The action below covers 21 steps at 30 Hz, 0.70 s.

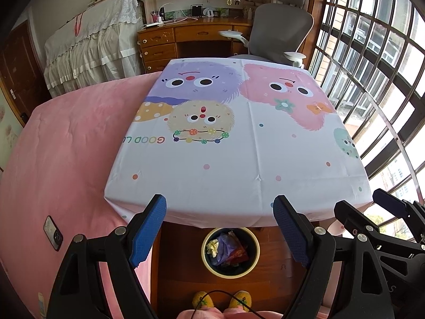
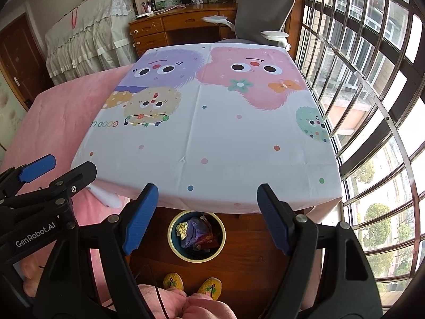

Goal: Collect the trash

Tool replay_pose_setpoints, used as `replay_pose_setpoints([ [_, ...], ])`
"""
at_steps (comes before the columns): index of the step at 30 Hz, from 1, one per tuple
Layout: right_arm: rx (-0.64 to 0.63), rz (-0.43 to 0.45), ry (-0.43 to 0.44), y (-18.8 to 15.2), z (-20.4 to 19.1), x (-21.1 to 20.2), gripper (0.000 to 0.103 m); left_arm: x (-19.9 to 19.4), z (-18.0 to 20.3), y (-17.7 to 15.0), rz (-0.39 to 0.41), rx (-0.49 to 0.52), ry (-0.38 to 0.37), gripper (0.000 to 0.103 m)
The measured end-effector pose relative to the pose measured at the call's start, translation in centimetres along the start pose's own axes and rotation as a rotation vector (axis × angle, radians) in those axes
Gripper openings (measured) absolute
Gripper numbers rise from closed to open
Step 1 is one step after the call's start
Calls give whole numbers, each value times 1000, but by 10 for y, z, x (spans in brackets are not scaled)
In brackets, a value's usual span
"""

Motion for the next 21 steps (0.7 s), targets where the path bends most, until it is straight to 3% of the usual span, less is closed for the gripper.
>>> replay_pose_setpoints([
  [21,-2,3,-1,0,-1,2,75,-1,-2,0,0,1,0,84],
])
Point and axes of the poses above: each gripper's, at about its wrist camera, not at the fingertips, and x roughly the way its jaws point, z to its right, y to its top, the point moved 7 cm from there along x, roughly the way its jaws point, and after that the axes turned 1 degree about -y, right-handed, at the moved point
